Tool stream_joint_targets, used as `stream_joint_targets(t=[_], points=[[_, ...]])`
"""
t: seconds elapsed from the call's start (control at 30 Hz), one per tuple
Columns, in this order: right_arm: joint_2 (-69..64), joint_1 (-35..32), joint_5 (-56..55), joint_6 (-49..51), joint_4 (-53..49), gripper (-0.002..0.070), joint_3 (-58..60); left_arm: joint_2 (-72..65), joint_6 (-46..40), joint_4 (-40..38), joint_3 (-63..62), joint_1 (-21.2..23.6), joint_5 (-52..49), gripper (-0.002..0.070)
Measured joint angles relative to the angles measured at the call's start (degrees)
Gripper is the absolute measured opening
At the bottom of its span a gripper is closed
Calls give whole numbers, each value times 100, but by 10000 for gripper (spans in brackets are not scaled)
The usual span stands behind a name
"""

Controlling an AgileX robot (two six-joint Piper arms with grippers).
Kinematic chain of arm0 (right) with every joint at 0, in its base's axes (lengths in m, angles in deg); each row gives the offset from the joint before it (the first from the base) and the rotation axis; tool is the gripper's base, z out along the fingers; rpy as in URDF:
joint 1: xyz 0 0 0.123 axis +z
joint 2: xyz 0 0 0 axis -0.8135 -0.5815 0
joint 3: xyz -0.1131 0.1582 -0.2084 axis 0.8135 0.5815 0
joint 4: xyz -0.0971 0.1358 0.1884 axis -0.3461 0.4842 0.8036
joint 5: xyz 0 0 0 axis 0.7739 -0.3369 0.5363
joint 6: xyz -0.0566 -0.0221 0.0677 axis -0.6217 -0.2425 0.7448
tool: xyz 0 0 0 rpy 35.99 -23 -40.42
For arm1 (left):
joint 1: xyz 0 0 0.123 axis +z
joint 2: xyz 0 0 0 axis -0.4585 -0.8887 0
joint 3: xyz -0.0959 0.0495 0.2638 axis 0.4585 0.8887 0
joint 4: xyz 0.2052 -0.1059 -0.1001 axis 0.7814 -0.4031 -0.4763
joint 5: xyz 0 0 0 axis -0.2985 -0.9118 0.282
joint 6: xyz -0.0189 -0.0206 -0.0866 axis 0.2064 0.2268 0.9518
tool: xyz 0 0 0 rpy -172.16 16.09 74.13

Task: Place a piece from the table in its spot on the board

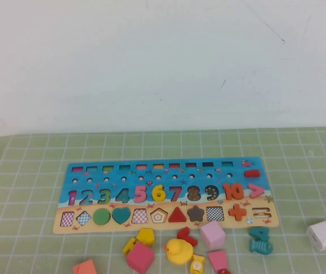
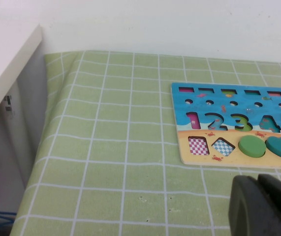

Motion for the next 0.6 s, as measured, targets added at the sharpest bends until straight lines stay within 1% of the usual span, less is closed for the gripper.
stream_joint_targets(t=[0.17,0.27,0.6], points=[[826,-809,-23,0,364,-1,666,0,0,0,0,0,0,-1],[1108,-1144,-27,0,584,-1,931,0,0,0,0,0,0,-1],[1255,-1248,28,0,921,-1,1237,0,0,0,0,0,0,-1]])
